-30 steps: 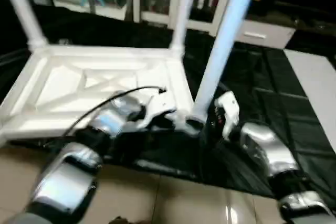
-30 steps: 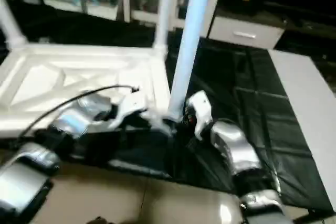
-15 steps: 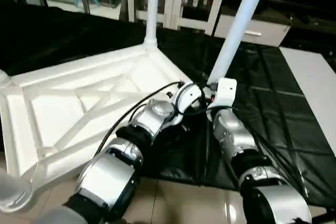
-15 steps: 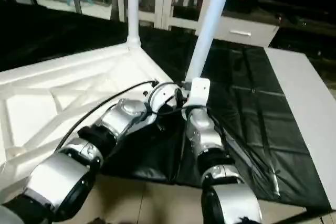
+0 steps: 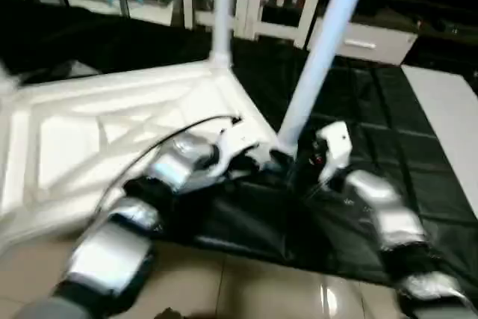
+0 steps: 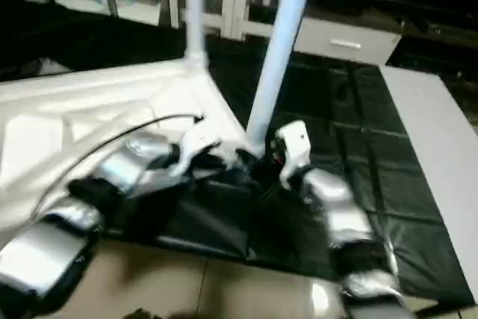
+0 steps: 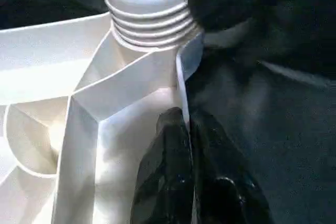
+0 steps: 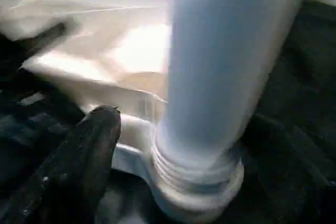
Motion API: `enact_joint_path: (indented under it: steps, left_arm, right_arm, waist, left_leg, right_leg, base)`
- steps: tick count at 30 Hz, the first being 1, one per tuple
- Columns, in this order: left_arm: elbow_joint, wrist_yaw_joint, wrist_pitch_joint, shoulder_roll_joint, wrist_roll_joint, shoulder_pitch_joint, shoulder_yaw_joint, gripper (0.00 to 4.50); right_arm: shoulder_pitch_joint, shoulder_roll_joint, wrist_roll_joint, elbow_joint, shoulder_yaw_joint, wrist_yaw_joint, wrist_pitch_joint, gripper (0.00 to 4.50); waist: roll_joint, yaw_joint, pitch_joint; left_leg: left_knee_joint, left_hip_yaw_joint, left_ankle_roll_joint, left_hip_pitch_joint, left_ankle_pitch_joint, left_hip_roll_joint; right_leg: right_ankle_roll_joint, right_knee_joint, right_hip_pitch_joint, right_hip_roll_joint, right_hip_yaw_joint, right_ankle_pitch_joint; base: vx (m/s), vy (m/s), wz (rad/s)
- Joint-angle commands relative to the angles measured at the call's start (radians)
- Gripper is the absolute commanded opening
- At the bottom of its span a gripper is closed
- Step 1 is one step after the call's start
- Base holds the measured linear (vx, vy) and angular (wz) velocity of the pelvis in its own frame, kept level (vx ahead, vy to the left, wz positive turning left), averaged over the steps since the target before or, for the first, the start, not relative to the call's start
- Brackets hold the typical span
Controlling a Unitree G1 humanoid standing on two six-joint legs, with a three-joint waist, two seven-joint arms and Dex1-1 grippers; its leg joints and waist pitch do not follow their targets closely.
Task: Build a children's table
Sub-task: Rotate leg to tighten
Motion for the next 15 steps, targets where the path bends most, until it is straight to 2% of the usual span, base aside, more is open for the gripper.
enact_joint_path:
  steps: [1,2,3,7,11,13,15]
  left_arm:
    - [-0.082,-0.180,-0.039,0.027,0.013,0.030,-0.095,0.00]
    - [-0.094,-0.197,-0.039,0.036,0.015,0.032,-0.103,0.00]
    - [-0.137,-0.256,-0.041,0.070,0.020,0.043,-0.129,0.00]
    - [-0.234,-0.356,-0.025,0.114,0.003,0.067,-0.158,0.00]
    - [-0.261,-0.356,-0.021,0.114,0.010,0.075,-0.154,0.00]
    - [-0.244,-0.310,-0.033,0.106,0.034,0.069,-0.150,0.00]
    - [-0.256,-0.302,-0.022,0.111,0.033,0.070,-0.155,0.00]
  right_arm:
    - [0.039,-0.057,0.034,-0.099,0.032,0.127,0.046,3.93]
    - [0.046,-0.070,0.038,-0.113,0.037,0.145,0.054,3.93]
    - [0.075,-0.118,0.056,-0.166,0.058,0.214,0.087,3.93]
    - [0.117,-0.188,0.082,-0.245,0.096,0.312,0.149,3.93]
    - [0.130,-0.213,0.033,-0.265,0.139,0.358,0.150,3.93]
    - [0.109,-0.201,-0.034,-0.222,0.161,0.321,0.112,3.93]
    - [0.082,-0.176,-0.037,-0.194,0.159,0.283,0.115,3.93]
  waist:
    - [0.011,0.007,-0.069]
    - [0.016,0.008,-0.067]
    - [0.016,0.013,-0.069]
    - [0.017,0.024,-0.066]
    - [0.013,0.024,-0.065]
    - [0.011,0.023,-0.064]
    - [0.012,0.022,-0.064]
  left_leg:
    - [-0.071,-0.016,0.068,0.025,-0.241,0.049]
    - [-0.071,-0.016,0.062,0.022,-0.245,0.048]
    - [-0.073,-0.017,0.052,0.025,-0.258,0.049]
    - [-0.078,-0.018,0.028,0.024,-0.285,0.050]
    - [-0.077,-0.018,0.008,0.023,-0.312,0.047]
    - [-0.077,-0.020,-0.005,0.024,-0.312,0.046]
    - [-0.077,-0.021,-0.011,0.026,-0.316,0.045]
  right_leg:
    - [-0.245,-0.070,0.048,-0.061,0.046,-0.134]
    - [-0.248,-0.066,0.046,-0.063,0.047,-0.129]
    - [-0.247,-0.066,0.048,-0.061,0.046,-0.134]
    - [-0.243,-0.067,0.050,-0.065,0.047,-0.147]
    - [-0.225,-0.074,0.046,-0.068,0.047,-0.223]
    - [-0.208,-0.078,0.044,-0.068,0.047,-0.261]
    - [-0.203,-0.079,0.041,-0.068,0.047,-0.279]
  base:
    - [0.000,0.000,0.00]
    - [0.000,0.000,0.00]
    - [0.000,0.000,0.00]
    - [0.000,0.000,0.00]
    - [0.000,0.000,0.00]
    - [0.000,0.000,0.00]
    - [0.000,0.000,0.00]
